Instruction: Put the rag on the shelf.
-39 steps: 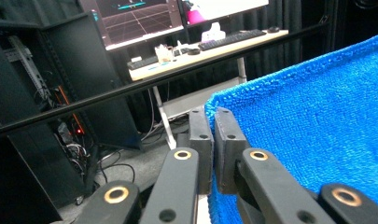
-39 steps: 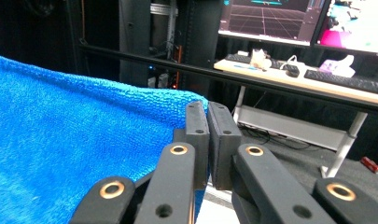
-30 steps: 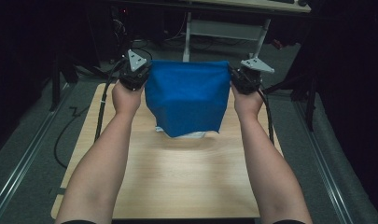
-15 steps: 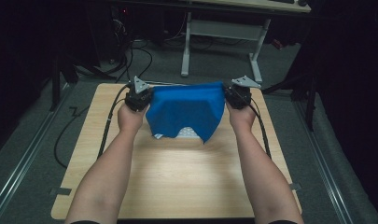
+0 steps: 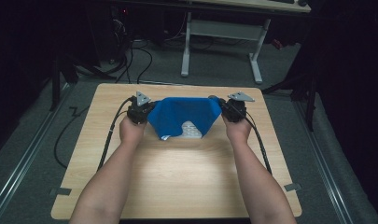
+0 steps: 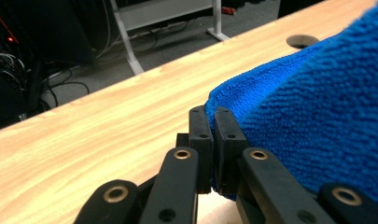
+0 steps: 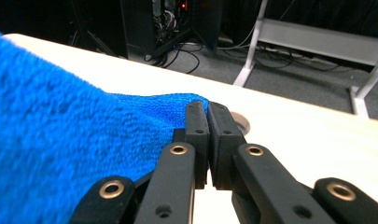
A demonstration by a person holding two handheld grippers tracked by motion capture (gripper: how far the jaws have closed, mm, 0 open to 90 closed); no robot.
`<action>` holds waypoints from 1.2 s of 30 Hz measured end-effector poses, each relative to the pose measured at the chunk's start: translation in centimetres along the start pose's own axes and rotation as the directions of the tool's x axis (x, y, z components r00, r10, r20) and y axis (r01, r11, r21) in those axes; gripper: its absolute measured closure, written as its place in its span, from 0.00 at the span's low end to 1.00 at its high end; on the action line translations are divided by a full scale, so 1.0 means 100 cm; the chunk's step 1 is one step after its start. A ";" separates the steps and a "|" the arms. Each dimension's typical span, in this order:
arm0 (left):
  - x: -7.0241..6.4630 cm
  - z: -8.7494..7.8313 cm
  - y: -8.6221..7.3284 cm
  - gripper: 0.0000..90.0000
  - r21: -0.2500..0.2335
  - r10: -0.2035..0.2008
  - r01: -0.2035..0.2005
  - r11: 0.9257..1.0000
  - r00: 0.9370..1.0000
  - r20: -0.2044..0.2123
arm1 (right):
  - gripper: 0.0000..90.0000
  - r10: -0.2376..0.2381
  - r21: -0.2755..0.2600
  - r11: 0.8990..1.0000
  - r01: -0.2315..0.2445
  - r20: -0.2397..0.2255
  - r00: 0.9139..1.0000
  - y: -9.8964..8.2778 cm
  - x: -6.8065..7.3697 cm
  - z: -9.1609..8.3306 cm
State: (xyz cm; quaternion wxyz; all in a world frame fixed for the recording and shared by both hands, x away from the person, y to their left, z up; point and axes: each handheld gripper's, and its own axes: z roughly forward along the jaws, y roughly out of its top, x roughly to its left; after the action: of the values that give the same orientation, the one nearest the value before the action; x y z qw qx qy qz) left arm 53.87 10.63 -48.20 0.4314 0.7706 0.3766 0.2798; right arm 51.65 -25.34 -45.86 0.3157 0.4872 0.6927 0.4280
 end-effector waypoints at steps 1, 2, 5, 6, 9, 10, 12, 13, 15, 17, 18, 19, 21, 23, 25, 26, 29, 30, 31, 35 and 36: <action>-0.001 0.000 -0.001 0.97 -0.004 -0.007 0.007 1.000 1.000 0.002 | 0.98 0.006 0.003 1.000 -0.006 -0.002 1.000 -0.002 0.000 0.000; -0.001 0.000 -0.003 0.97 0.001 -0.013 0.013 1.000 1.000 0.010 | 0.98 0.010 0.005 1.000 -0.010 -0.004 1.000 -0.005 0.000 0.001; -0.003 0.000 -0.007 0.97 0.002 -0.019 0.019 1.000 1.000 0.022 | 0.98 0.015 0.013 1.000 -0.015 -0.014 1.000 -0.009 0.003 0.001; -0.003 0.000 -0.008 0.96 0.003 -0.020 0.020 1.000 0.999 0.025 | 0.98 0.016 0.012 1.000 -0.015 -0.018 1.000 -0.010 0.004 0.001; -0.005 -0.001 -0.009 0.96 0.002 -0.035 0.035 0.999 0.999 0.040 | 0.98 0.017 0.013 1.000 -0.017 -0.026 1.000 -0.010 0.006 0.001; -0.005 0.000 -0.009 0.96 0.004 -0.036 0.036 0.999 0.998 0.046 | 0.97 0.020 0.014 1.000 -0.020 -0.029 0.999 -0.010 0.007 0.001; -0.008 -0.001 -0.010 0.95 -0.001 -0.032 0.032 0.999 0.999 0.045 | 0.97 0.019 0.018 1.000 -0.018 -0.030 0.999 -0.011 0.008 0.002; -0.008 -0.001 -0.009 0.95 0.000 -0.035 0.035 0.999 0.998 0.046 | 0.97 0.021 0.018 1.000 -0.020 -0.030 0.999 -0.011 0.009 0.002; -0.009 -0.001 -0.010 0.95 0.004 -0.043 0.043 0.999 0.998 0.049 | 0.96 0.021 0.020 1.000 -0.020 -0.030 0.999 -0.012 0.010 0.002; -0.009 -0.001 -0.011 0.94 0.006 -0.048 0.047 0.999 0.997 0.052 | 0.96 0.022 0.022 1.000 -0.021 -0.030 0.999 -0.012 0.010 0.002; -0.009 -0.001 -0.011 0.94 0.007 -0.052 0.051 0.999 0.997 0.056 | 0.96 0.020 0.022 1.000 -0.019 -0.028 0.999 -0.012 0.010 0.002; -0.009 -0.001 -0.012 0.94 0.007 -0.052 0.052 0.999 0.997 0.053 | 0.95 0.021 0.023 1.000 -0.020 -0.028 0.999 -0.013 0.010 0.002; -0.009 -0.002 -0.013 0.93 0.006 -0.057 0.057 0.998 0.997 0.054 | 0.95 0.019 0.026 0.999 -0.019 -0.028 0.999 -0.013 0.010 0.002; -0.008 -0.002 -0.013 0.91 0.006 -0.063 0.063 0.998 0.997 0.053 | 0.93 0.021 0.028 0.999 -0.020 -0.027 0.999 -0.013 0.010 0.002; -0.008 -0.004 -0.013 0.86 0.003 -0.075 0.075 0.997 0.996 0.047 | 0.89 0.021 0.031 0.999 -0.020 -0.024 0.999 -0.013 0.010 0.002; -0.008 -0.004 -0.013 0.83 0.002 -0.075 0.075 0.997 0.996 0.039 | 0.89 0.022 0.030 0.999 -0.021 -0.025 0.999 -0.013 0.009 0.001; -0.007 -0.007 -0.012 0.76 -0.005 -0.088 0.088 0.996 0.996 0.022 | 0.86 0.022 0.031 0.999 -0.021 -0.016 1.000 -0.012 0.009 0.000; -0.007 -0.007 -0.012 0.76 -0.005 -0.087 0.087 0.996 0.996 0.017 | 0.85 0.021 0.032 0.999 -0.021 -0.012 1.000 -0.012 0.009 -0.001; -0.007 -0.008 -0.012 0.75 -0.006 -0.086 0.086 0.996 0.996 0.013 | 0.85 0.022 0.029 0.999 -0.021 -0.011 1.000 -0.011 0.009 -0.002; -0.006 -0.011 -0.011 0.73 -0.008 -0.088 0.088 0.996 0.996 0.005 | 0.84 0.019 0.016 1.000 -0.019 -0.010 1.000 -0.007 0.007 -0.005; -0.005 -0.012 -0.011 0.73 -0.009 -0.091 0.091 0.996 0.996 0.004 | 0.84 0.023 0.013 1.000 -0.023 -0.008 1.000 -0.006 0.007 -0.006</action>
State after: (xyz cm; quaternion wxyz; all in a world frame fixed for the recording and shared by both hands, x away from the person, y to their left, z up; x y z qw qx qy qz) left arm 52.33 11.12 -48.66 0.4478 0.7513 0.4091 0.2602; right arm 50.67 -24.97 -46.18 0.3049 0.4955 0.6911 0.4288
